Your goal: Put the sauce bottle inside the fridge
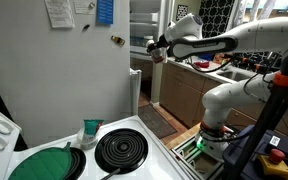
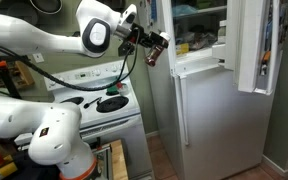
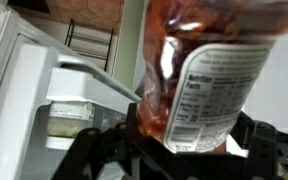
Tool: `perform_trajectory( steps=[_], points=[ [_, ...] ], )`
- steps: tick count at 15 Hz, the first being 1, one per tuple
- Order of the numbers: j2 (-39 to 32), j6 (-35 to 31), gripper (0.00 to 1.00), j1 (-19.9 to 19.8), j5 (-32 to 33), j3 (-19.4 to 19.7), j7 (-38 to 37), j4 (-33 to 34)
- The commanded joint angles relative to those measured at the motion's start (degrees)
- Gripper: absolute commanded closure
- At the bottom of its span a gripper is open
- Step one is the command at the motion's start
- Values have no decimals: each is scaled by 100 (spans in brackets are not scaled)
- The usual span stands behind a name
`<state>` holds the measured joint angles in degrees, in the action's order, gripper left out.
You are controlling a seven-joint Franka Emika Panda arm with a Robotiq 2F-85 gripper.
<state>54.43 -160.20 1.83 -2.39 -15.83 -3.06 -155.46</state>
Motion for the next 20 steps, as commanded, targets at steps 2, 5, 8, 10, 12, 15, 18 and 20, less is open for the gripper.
perform_trajectory(
  steps=[2, 5, 8, 10, 12, 15, 18, 20],
  points=[
    [-202, -710, 40, -785, 577, 39, -99, 435],
    [-482, -1377, 40, -1208, 714, 56, -62, 773],
    [-796, -1972, 40, -1473, 767, 53, 25, 1073],
    [-1002, -2283, 40, -1559, 748, 22, 52, 1240],
    [-810, -2087, 15, -1456, 646, 65, 24, 1070],
    [-959, -2159, 15, -1479, 645, 59, 38, 1172],
    [-965, -2167, 40, -1479, 646, 56, 40, 1175],
    [-1133, -2517, 40, -1552, 661, 47, 48, 1297]
  ],
)
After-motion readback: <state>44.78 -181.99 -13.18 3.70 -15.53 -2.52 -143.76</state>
